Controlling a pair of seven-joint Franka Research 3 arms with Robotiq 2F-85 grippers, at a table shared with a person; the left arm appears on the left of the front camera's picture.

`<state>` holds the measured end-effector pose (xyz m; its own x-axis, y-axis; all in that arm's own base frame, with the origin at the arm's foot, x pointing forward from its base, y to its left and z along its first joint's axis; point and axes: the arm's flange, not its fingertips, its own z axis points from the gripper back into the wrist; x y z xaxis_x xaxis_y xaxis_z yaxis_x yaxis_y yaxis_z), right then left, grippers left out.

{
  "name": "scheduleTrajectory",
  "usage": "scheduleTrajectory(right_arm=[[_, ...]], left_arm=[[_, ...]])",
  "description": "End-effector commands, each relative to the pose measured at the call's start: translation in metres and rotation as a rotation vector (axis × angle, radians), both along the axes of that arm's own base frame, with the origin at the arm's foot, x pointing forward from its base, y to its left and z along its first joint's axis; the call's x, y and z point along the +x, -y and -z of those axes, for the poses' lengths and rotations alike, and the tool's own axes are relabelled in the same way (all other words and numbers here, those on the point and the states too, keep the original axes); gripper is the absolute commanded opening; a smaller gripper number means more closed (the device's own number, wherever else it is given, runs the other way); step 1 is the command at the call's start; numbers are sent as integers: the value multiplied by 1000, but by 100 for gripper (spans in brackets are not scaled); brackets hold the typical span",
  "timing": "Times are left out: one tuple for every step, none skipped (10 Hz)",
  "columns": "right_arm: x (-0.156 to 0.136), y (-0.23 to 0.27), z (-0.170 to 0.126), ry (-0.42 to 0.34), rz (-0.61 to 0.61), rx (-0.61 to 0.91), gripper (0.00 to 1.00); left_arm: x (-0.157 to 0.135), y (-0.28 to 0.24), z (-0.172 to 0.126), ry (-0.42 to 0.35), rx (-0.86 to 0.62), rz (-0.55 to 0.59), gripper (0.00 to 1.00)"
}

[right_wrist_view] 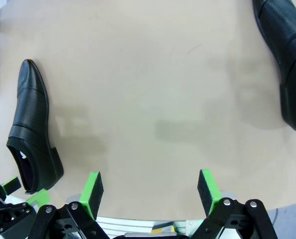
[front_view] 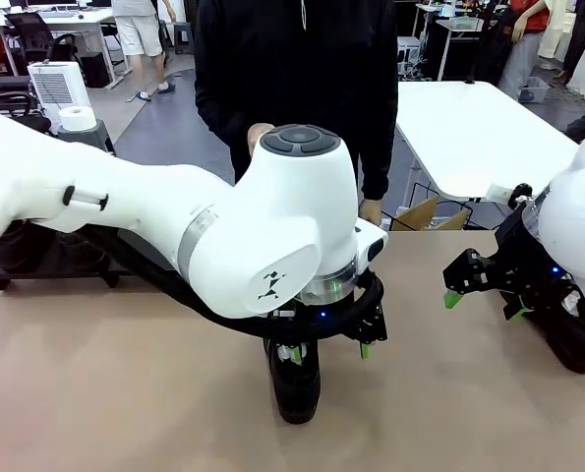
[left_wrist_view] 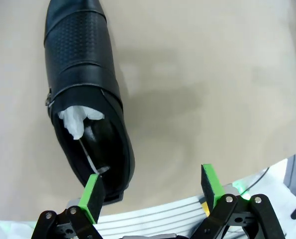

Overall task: Organize the shoes by placing them on the stand.
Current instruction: Place the Shoe from the middle of the table onto the Shoes Stand.

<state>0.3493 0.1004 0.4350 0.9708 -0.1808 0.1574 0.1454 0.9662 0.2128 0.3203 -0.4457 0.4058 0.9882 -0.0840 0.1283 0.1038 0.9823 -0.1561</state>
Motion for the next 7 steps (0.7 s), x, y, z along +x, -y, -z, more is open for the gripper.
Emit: scheduleTrajectory(right_arm=[[0, 0, -1, 3, -8, -2, 100], [0, 0, -1, 3, -8, -2, 100], [0, 0, -1, 3, -8, -2, 100], [0, 0, -1, 3, -8, -2, 100], [0, 0, -1, 3, -8, -2, 100], [0, 0, -1, 3, -8, -2, 100], [0, 0, -1, 3, -8, -2, 100]], left_arm=[[9, 12, 7, 37, 10, -31, 100], [12, 15, 13, 42, 18, -36, 100], [15, 17, 18, 48, 27, -40, 100], [17, 19, 23, 41, 26, -44, 100], [20, 23, 29, 43, 28, -55, 100], [22, 25, 34, 23, 38, -63, 100], [24, 27, 39, 24, 39, -75, 100]])
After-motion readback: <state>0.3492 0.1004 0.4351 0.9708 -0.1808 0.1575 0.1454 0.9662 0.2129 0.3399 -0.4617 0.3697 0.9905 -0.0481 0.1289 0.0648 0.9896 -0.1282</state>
